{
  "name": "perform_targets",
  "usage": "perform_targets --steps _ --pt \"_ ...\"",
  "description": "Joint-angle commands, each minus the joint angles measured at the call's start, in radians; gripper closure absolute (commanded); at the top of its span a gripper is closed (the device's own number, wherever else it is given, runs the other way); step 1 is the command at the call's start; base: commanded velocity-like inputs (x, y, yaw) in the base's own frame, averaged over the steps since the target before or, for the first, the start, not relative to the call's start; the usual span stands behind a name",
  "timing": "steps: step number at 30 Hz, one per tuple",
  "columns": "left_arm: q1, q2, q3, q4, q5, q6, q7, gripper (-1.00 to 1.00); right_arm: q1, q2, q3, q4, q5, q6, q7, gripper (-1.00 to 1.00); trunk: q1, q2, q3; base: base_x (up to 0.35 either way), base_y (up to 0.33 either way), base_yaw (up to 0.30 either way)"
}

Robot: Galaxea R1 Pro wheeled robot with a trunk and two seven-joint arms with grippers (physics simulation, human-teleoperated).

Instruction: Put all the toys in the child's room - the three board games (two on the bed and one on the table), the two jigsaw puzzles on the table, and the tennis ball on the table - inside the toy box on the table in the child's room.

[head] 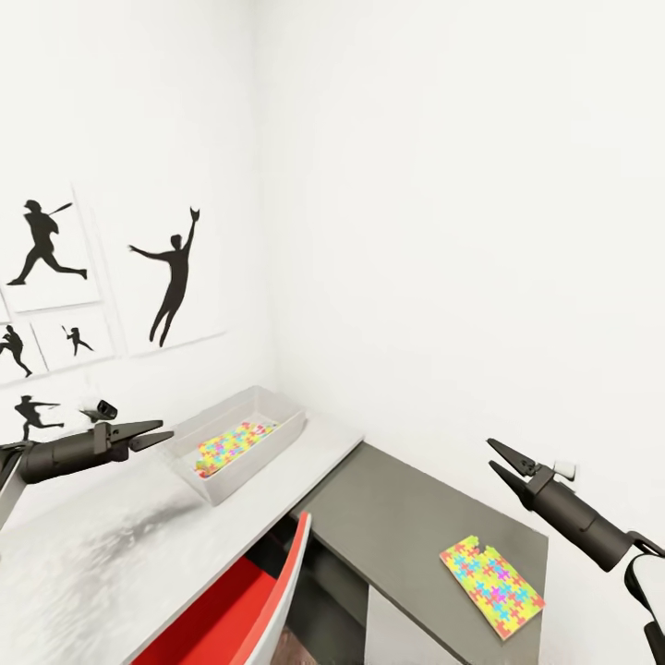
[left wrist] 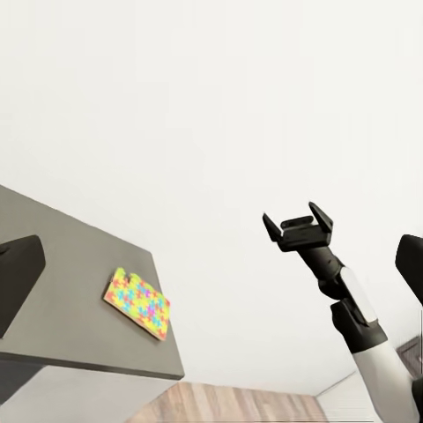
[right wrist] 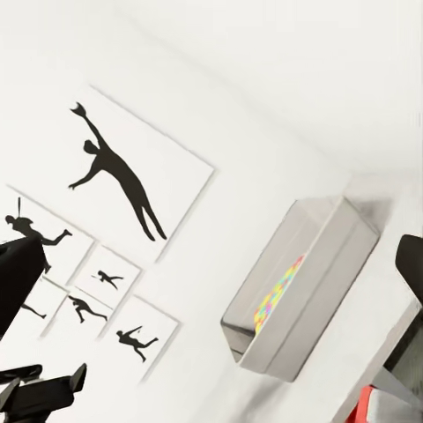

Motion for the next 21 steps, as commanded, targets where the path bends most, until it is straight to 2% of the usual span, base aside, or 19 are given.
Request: perform_targets --steps 1,21 --pt "0.000 0.000 0.000 0.000 0.000 0.011 -0.004 -1.00 -0.001 0.000 -0.001 0.001 -0.002 0.006 0.002 -1.00 0.000 -0.001 -0.002 0.000 0.000 -0.178" --pt "0.001 0.001 0.000 0.000 0.000 0.011 -0.004 -1.00 -0.001 0.000 -0.002 0.005 -0.003 0.006 0.005 -1.00 0.000 -0.001 -0.025 0.000 0.000 -0.204"
